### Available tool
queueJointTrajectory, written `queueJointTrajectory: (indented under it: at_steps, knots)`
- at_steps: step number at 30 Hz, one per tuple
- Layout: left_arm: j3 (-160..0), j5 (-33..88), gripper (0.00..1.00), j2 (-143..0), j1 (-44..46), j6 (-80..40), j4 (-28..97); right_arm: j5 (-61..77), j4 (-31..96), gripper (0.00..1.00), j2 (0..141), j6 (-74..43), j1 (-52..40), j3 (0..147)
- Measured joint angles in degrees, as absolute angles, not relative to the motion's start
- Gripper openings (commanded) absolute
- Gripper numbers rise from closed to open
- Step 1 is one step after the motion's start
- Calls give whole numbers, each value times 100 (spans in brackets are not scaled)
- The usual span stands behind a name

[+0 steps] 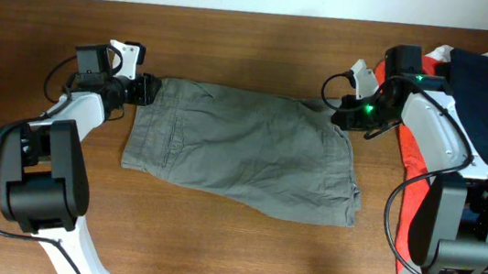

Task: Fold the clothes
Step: 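Lift both waist corners and pull the shorts toward the robot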

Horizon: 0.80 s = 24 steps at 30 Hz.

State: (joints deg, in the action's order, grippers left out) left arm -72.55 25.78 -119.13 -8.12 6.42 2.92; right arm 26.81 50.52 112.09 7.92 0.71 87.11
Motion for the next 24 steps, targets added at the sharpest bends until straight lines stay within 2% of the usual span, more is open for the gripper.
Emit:
queueJointTrajectory:
  at_steps: [6,10,12,13,14,16,19,24]
  knots:
    - [-7255,2547,52,-11913,-722,642,370,2681,5052,5,11209,794,71,8711]
    - [-7255,2519,45,-11913,-703,624,370,2681,5052,5,11209,790,71,8711]
    - [-7255,2506,36,-11913,-703,620,375,2681,5052,5,11209,790,71,8711]
    - [-7255,2502,27,-11913,-703,607,381,2681,5054,5,11209,790,71,8711]
    - [-7255,2493,26,-11913,-703,604,388,2681,5054,5,11209,792,71,8711]
    - [-7258,2432,34,-11913,-703,600,454,2681,5052,5,11209,794,71,8711]
    - [-7258,2167,39,-11915,-703,596,631,2681,5052,5,11209,790,71,8711]
    - [-7255,2078,38,-11915,-703,593,582,2681,5054,5,11209,788,71,8711]
